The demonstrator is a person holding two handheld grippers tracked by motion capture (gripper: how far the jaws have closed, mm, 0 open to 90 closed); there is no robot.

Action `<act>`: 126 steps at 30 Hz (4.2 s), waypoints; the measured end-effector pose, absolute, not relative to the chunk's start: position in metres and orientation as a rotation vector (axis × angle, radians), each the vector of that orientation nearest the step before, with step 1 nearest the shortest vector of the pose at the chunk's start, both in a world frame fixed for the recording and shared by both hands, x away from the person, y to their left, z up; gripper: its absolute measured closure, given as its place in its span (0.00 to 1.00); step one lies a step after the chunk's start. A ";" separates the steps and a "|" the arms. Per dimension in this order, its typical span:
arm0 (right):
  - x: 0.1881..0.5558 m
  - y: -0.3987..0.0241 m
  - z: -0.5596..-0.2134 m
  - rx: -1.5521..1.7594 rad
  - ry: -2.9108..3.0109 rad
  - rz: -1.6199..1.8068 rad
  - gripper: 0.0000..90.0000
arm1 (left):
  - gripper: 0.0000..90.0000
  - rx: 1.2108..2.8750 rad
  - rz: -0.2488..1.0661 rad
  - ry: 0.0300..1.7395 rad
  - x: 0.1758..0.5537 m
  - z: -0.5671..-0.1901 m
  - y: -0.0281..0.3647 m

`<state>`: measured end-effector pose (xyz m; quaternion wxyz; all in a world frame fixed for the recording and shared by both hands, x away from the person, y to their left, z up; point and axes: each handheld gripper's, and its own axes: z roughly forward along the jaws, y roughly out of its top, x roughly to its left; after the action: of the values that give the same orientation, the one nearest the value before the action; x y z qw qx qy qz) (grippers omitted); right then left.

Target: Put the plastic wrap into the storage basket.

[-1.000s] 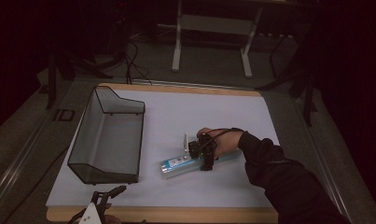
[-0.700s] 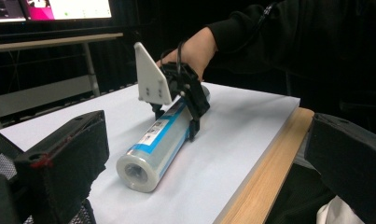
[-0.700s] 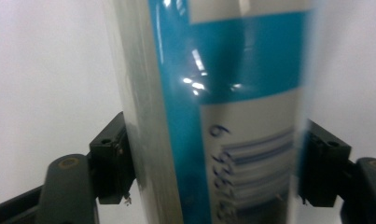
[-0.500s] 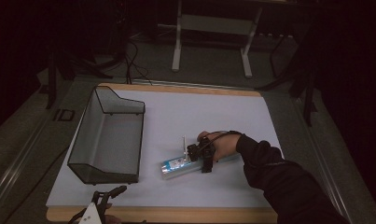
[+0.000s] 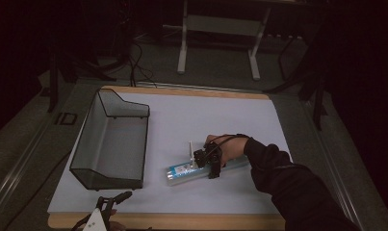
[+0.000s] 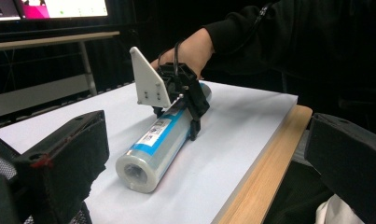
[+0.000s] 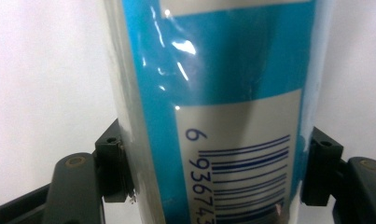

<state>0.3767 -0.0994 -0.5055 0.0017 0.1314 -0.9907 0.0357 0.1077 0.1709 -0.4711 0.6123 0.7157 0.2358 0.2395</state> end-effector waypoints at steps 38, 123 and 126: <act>0.383 -0.105 -0.468 -0.399 -3.061 -0.038 0.35 | 0.01 1.658 0.496 0.468 0.119 -0.469 0.161; 0.397 0.106 -0.396 -1.240 -2.532 -1.214 0.35 | 0.01 1.642 0.494 0.449 0.118 -0.466 0.163; 0.399 0.108 -0.401 -1.251 -2.515 -1.234 0.35 | 0.01 1.649 0.491 0.446 0.118 -0.466 0.163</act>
<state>0.3992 0.1078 -0.4014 0.0368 -0.4076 -0.8192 -0.4018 0.1182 0.1630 -0.4660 0.6304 0.7201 0.1948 0.2145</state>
